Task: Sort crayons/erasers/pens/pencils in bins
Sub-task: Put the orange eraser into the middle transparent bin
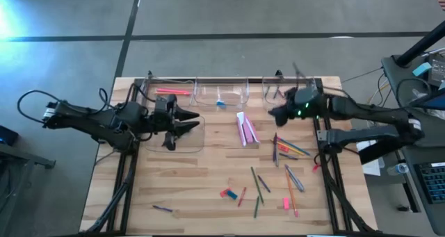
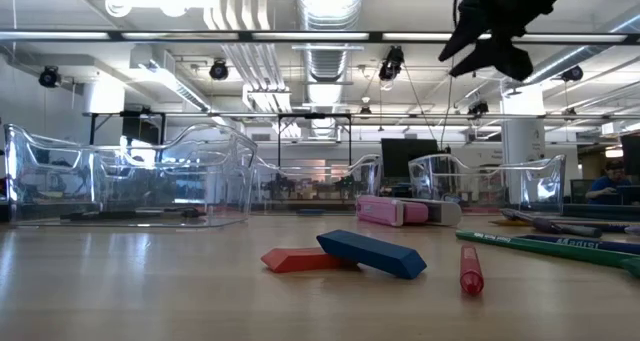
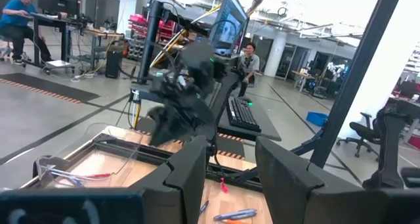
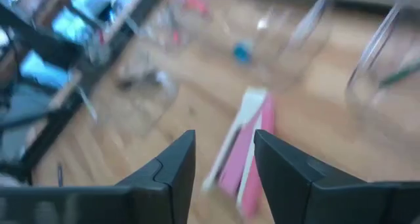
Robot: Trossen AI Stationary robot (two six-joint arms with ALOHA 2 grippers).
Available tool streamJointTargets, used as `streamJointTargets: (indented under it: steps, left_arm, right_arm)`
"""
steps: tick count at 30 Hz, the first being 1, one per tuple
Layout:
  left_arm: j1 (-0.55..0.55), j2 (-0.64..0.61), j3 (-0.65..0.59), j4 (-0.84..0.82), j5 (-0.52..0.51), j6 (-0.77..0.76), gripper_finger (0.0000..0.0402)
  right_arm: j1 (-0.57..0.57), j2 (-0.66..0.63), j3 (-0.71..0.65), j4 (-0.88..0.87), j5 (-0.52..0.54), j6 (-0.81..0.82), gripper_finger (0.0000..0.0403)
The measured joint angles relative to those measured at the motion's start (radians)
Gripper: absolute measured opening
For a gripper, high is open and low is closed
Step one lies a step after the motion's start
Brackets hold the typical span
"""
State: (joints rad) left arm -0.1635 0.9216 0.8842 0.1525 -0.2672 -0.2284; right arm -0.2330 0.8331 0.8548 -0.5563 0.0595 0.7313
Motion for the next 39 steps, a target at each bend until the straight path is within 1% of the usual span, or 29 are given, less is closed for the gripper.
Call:
streamJointTargets:
  steps: [3,6,9,12,15,18,22,28,32,39]
  left_arm:
    - [0.0,0.008,-0.001,0.006,0.0,0.0,0.0119]
    - [0.0,0.015,0.001,0.008,0.007,0.0,0.0119]
    - [0.0,0.015,0.0,0.032,0.015,0.0,0.0119]
    - [0.0,0.012,-0.001,0.03,0.015,0.0,0.0119]
    - [0.0,0.014,-0.001,0.029,0.015,0.0,0.0119]
    - [0.0,0.018,0.0,0.034,0.015,0.0,0.0119]
    - [0.0,0.022,-0.002,0.058,0.021,0.0,0.0119]
    - [0.0,0.022,-0.002,0.071,0.021,0.0,0.0119]
    - [0.0,0.023,-0.001,0.073,0.026,0.0,0.0119]
    - [0.0,0.024,-0.001,0.077,0.027,0.0,0.0119]
  right_arm:
    - [0.123,0.037,-0.002,-0.07,0.067,0.081,0.014]
    - [0.218,0.082,-0.002,-0.156,0.11,0.184,0.0139]
    - [0.281,0.13,-0.002,-0.256,0.125,0.309,0.0139]
    - [0.315,0.173,-0.002,-0.344,0.126,0.41,0.0139]
    - [0.338,0.21,-0.002,-0.38,0.123,0.457,0.0139]
    - [0.352,0.235,-0.002,-0.38,0.106,0.474,0.0139]
    - [0.358,0.263,-0.002,-0.381,0.086,0.484,0.0139]
    - [0.357,0.308,-0.003,-0.382,0.09,0.534,0.0144]
    - [0.357,0.33,-0.003,-0.382,0.087,0.534,0.017]
    - [0.357,0.367,-0.005,-0.381,0.074,0.568,0.0234]
